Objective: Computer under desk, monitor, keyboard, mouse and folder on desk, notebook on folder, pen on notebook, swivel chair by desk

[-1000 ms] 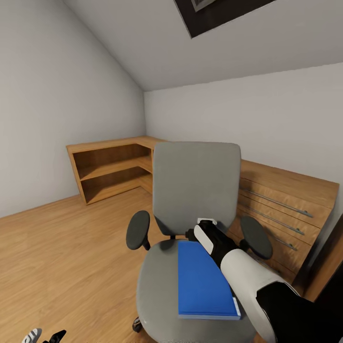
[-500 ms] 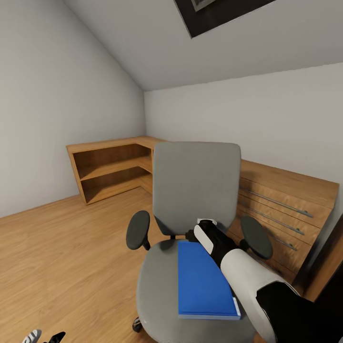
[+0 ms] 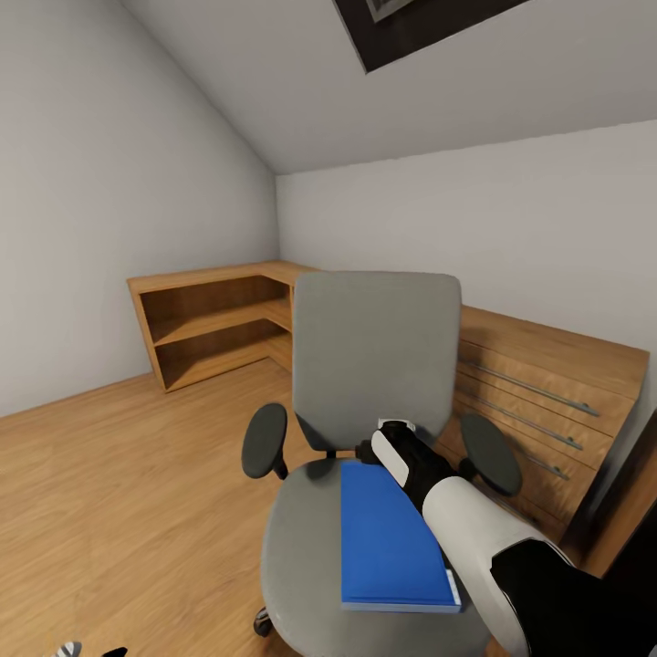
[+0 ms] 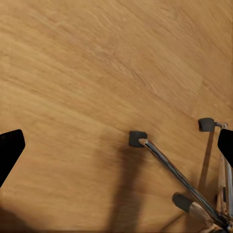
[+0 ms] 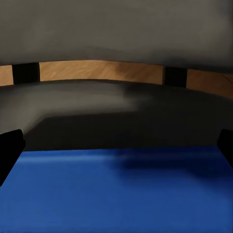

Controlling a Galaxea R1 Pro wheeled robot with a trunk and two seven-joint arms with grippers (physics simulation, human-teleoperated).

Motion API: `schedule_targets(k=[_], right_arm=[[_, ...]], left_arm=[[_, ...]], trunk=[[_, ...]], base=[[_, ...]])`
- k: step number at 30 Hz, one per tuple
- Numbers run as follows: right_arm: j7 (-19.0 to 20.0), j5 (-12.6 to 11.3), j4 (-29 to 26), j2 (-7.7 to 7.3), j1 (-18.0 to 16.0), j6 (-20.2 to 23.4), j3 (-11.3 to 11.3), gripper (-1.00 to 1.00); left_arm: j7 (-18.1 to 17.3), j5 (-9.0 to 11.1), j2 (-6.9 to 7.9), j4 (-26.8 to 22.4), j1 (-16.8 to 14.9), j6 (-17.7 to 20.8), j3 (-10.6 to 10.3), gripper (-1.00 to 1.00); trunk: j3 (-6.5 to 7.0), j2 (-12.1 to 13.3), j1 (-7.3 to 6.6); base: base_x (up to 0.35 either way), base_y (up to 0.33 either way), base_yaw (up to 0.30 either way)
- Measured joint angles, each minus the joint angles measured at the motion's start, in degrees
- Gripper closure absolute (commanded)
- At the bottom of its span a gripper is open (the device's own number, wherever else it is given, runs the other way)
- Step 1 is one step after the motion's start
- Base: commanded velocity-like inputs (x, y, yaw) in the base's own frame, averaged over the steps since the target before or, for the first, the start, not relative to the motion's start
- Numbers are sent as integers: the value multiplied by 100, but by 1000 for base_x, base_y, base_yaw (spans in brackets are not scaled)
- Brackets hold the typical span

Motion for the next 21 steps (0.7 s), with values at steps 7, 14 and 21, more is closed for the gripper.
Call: schedule_targets(k=[7, 14, 21], right_arm=[[-10, 1, 5, 0, 0, 315, -1, -100], [-11, 1, 5, 0, 0, 395, -1, -100], [-11, -5, 1, 0, 0, 412, -1, -100]], left_arm=[[-18, 4, 0, 51, 1, -7, -4, -100], [-22, 4, 0, 56, 0, -7, 6, -100], [-22, 3, 0, 63, 1, -7, 6, -100]], trunk=[[0, 0, 1], [0, 0, 0], [0, 0, 0]], base=[[-109, 0, 0], [-25, 0, 0], [-4, 0, 0]])
